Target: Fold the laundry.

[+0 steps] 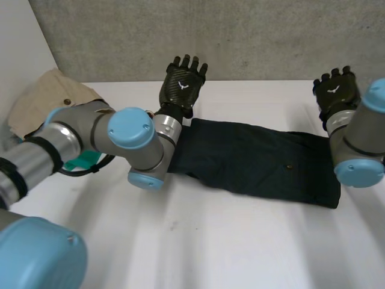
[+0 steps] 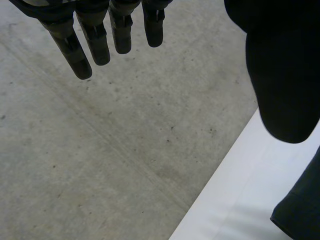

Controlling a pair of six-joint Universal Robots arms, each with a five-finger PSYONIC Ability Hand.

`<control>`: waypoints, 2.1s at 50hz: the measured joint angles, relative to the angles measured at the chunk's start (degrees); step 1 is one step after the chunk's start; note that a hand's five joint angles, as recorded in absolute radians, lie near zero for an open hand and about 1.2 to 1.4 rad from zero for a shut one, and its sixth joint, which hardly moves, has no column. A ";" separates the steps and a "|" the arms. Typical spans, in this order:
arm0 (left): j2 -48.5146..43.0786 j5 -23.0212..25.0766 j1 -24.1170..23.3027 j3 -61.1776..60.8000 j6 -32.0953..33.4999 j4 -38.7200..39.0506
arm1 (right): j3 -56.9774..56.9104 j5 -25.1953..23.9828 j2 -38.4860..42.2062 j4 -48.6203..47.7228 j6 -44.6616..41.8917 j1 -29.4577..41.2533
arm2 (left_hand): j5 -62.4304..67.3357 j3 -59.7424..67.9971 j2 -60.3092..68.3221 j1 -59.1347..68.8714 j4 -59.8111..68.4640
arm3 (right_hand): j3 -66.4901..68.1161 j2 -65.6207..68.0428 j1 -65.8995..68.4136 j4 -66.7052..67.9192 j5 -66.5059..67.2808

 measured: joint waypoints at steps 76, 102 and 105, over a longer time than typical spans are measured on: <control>19.99 -0.55 -5.46 -15.78 -18.32 -3.84 | 27.21 -25.70 -33.98 1.70 31.96 3.31 | 0.00 0.00 0.00 0.00 0.00 | -0.16 -0.07 -0.12 -0.05 0.12; -1.97 -5.49 -11.78 3.65 -16.16 -40.99 | 0.87 -22.85 4.45 30.36 23.38 -1.79 | 0.00 0.00 0.00 0.05 0.00 | -0.16 -0.64 -0.27 -0.05 0.13; -2.25 -6.96 -11.44 3.74 -13.38 -42.90 | 0.75 -20.58 4.47 30.10 20.53 -1.90 | 0.00 -0.55 -0.02 0.00 0.00 | -0.16 -1.01 -0.76 -0.05 0.13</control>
